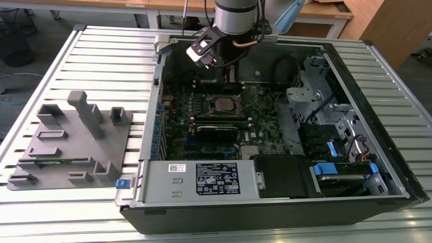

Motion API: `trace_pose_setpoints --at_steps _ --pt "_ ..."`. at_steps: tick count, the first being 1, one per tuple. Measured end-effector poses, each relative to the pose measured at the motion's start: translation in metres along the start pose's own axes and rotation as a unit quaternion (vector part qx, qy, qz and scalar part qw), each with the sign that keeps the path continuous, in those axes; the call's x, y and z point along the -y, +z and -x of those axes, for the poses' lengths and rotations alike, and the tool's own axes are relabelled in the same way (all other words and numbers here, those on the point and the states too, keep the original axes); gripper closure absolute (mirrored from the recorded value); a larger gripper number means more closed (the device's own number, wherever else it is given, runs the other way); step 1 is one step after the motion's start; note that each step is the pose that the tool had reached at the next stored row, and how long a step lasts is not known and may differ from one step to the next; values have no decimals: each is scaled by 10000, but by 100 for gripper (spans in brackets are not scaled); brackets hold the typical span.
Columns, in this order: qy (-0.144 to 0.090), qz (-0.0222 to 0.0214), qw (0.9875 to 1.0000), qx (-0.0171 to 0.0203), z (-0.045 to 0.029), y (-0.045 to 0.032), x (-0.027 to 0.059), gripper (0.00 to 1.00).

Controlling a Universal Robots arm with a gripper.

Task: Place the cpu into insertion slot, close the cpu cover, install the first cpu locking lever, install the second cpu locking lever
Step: 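Close the cpu cover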

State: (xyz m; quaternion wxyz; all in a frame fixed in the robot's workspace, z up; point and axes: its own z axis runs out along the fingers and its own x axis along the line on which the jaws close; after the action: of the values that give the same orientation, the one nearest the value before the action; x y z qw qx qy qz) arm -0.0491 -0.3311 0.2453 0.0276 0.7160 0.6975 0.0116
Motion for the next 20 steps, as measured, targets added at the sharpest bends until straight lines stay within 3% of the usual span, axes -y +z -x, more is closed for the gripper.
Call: trace_pose_setpoints --at_steps 20 --pt "0 0 10000 -1 0 -46 -31 90"
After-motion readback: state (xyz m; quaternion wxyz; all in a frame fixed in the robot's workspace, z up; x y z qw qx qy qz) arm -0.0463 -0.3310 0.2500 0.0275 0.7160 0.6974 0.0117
